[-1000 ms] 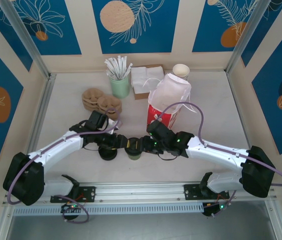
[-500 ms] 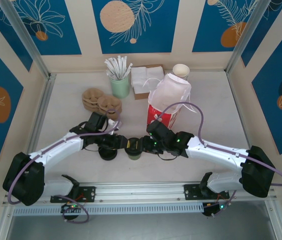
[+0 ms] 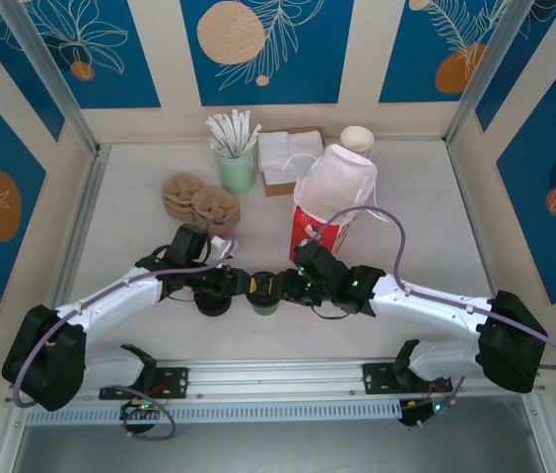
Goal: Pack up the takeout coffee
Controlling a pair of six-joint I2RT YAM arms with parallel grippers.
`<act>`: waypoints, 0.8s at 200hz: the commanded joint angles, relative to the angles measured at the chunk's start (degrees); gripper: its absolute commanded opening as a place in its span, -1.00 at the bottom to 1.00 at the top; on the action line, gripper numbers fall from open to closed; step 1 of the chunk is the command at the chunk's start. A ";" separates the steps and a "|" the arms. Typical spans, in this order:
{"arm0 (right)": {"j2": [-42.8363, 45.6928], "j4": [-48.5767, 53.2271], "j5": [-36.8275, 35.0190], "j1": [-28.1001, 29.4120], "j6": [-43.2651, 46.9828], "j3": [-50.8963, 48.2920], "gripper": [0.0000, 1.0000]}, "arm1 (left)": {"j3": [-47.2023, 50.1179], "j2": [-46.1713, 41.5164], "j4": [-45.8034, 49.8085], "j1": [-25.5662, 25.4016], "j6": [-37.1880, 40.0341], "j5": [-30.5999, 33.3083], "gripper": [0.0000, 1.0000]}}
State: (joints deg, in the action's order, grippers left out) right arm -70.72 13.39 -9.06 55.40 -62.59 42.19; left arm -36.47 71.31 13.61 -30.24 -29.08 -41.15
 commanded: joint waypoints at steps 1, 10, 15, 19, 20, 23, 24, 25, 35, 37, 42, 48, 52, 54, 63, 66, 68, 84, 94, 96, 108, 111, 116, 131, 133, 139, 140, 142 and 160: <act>-3.30 3.80 -1.49 0.38 -1.47 -3.59 -0.28 | 5.02 2.51 5.56 -0.53 0.20 5.36 -0.17; -3.37 3.77 -1.48 0.36 -1.80 -3.96 -0.28 | 5.47 2.31 5.12 -0.54 -0.01 5.37 -0.17; -3.44 3.68 -1.49 0.31 -2.05 -4.19 -0.28 | 5.75 2.08 4.90 -0.55 -0.13 5.45 -0.17; -3.46 3.62 -1.57 0.32 -2.16 -4.40 -0.27 | 5.86 1.93 4.85 -0.56 -0.23 5.55 -0.17; -3.46 3.60 -1.57 0.33 -2.22 -4.44 -0.27 | 5.87 1.83 4.85 -0.58 -0.25 5.59 -0.17; -3.46 3.58 -1.50 0.26 -2.35 -4.64 -0.27 | 5.92 1.77 4.83 -0.55 -0.25 5.63 -0.17; -3.46 3.58 -1.49 0.25 -2.40 -4.70 -0.27 | 5.95 1.75 4.80 -0.58 -0.22 5.72 -0.17; -3.46 3.58 -1.49 0.24 -2.43 -4.77 -0.27 | 5.96 1.74 4.87 -0.55 -0.25 5.77 -0.17; -3.46 3.35 -1.33 0.07 -2.83 -5.12 -0.28 | 5.82 1.67 5.02 -0.54 -0.19 5.82 -0.17; -3.46 3.28 -1.32 0.07 -2.81 -5.17 -0.28 | 5.84 1.69 5.03 -0.59 -0.12 5.73 -0.17; -3.46 3.15 -1.26 0.02 -2.80 -5.25 -0.28 | 5.72 1.64 5.06 -0.54 -0.18 5.64 -0.18; -3.46 3.14 -1.22 0.06 -2.89 -5.26 -0.28 | 5.55 1.64 5.20 -0.59 -0.18 5.59 -0.18; -3.46 3.14 -1.22 0.06 -2.89 -5.22 -0.28 | 5.48 1.53 5.20 -0.61 -0.21 5.55 -0.18; -3.46 3.14 -1.22 0.02 -2.89 -5.20 -0.27 | 5.45 1.55 5.20 -0.57 -0.21 5.55 -0.18; -3.55 3.35 -1.22 0.06 -2.83 -4.95 -0.27 | 5.20 1.38 5.30 -0.55 -0.26 5.46 -0.18; -3.55 3.36 -1.22 0.06 -2.81 -4.89 -0.27 | 5.14 1.43 5.41 -0.59 -0.24 5.42 -0.18; -3.48 3.39 -1.22 0.06 -2.80 -4.76 -0.27 | 5.08 1.39 5.50 -0.61 -0.27 5.41 -0.18; -3.42 3.73 -1.14 0.06 -2.57 -4.06 -0.28 | 4.32 1.11 6.08 -0.59 -0.27 5.26 -0.18; -3.45 4.23 -1.07 0.06 -2.33 -3.37 -0.28 | 3.64 0.90 6.58 -0.56 -0.32 5.13 -0.18; -3.46 4.31 -1.05 0.06 -2.22 -3.24 -0.27 | 3.52 0.73 6.67 -0.60 -0.31 5.11 -0.18; -3.38 4.82 -0.75 0.05 -1.82 -2.32 -0.28 | 2.50 0.29 7.31 -0.55 -0.37 5.02 -0.18; -3.37 4.95 -0.70 0.06 -1.71 -1.98 -0.27 | 2.26 0.12 7.41 -0.60 -0.44 5.00 -0.18; -3.37 5.19 -0.56 0.06 -1.45 -1.44 -0.27 | 1.76 -0.13 7.65 -0.58 -0.57 5.02 -0.17; -3.14 5.84 -0.26 0.06 -0.57 0.34 -0.23 | 0.27 -0.56 8.48 -0.58 -0.51 5.01 -0.16; -3.18 5.99 -0.26 0.06 -0.40 0.58 -0.23 | 0.00 -0.56 8.47 -0.60 -0.47 5.02 -0.16; -3.09 6.27 -0.20 0.06 -0.05 1.29 -0.20 | -0.60 -0.61 8.78 -0.53 -0.52 4.93 -0.15; -3.10 6.33 -0.18 0.06 0.02 1.39 -0.20 | -0.70 -0.63 8.84 -0.57 -0.53 4.89 -0.15; -3.11 6.37 -0.22 0.06 0.10 1.64 -0.19 | -0.90 -0.64 8.95 -0.53 -0.47 4.88 -0.15; -3.09 7.06 -0.39 0.00 0.88 3.17 -0.11 | -2.47 -0.64 9.25 -0.54 -0.65 4.45 -0.15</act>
State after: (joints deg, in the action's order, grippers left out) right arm -71.96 14.66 -8.91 55.37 -63.40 43.97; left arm -37.71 69.91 16.12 -30.20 -30.06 -39.75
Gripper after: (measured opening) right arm 0.428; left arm 0.425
